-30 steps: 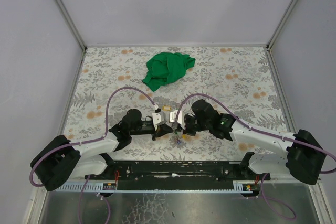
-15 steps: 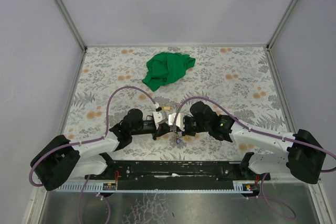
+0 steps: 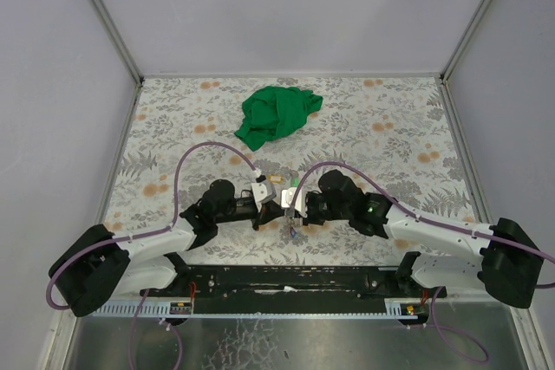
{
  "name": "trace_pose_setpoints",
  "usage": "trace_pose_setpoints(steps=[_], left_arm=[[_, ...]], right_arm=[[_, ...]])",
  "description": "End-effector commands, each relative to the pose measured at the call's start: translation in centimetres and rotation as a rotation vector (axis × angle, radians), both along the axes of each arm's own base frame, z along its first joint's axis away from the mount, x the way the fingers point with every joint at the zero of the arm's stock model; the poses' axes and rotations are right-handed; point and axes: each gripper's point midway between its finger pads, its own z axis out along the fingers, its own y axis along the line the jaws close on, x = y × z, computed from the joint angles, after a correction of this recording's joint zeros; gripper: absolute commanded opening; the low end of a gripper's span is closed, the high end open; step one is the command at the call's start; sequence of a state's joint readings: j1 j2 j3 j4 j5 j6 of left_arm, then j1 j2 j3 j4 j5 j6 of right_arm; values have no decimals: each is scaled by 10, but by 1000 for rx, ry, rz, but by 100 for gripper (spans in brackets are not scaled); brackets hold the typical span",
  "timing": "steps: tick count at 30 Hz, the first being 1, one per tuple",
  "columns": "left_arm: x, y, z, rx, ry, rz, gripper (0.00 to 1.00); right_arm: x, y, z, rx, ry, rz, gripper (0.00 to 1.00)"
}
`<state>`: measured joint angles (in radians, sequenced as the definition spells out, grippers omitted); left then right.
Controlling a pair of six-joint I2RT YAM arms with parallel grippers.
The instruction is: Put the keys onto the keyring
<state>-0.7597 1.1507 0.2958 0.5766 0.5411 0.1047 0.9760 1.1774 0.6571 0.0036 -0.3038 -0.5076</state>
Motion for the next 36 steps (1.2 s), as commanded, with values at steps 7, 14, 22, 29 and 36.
trace_pose_setpoints(steps=[7,14,22,29,36], left_arm=[[14,-4,34,-129,-39,76,0],[18,-2,44,-205,-15,128,0],[27,7,66,-393,68,259,0],[26,16,66,-458,127,316,8],[14,19,49,-367,103,266,25]], right_arm=[[-2,6,9,60,-59,23,0],[3,3,4,42,-87,5,0],[3,4,7,59,-109,20,0],[12,6,26,111,-188,0,0],[12,9,36,104,-228,49,0]])
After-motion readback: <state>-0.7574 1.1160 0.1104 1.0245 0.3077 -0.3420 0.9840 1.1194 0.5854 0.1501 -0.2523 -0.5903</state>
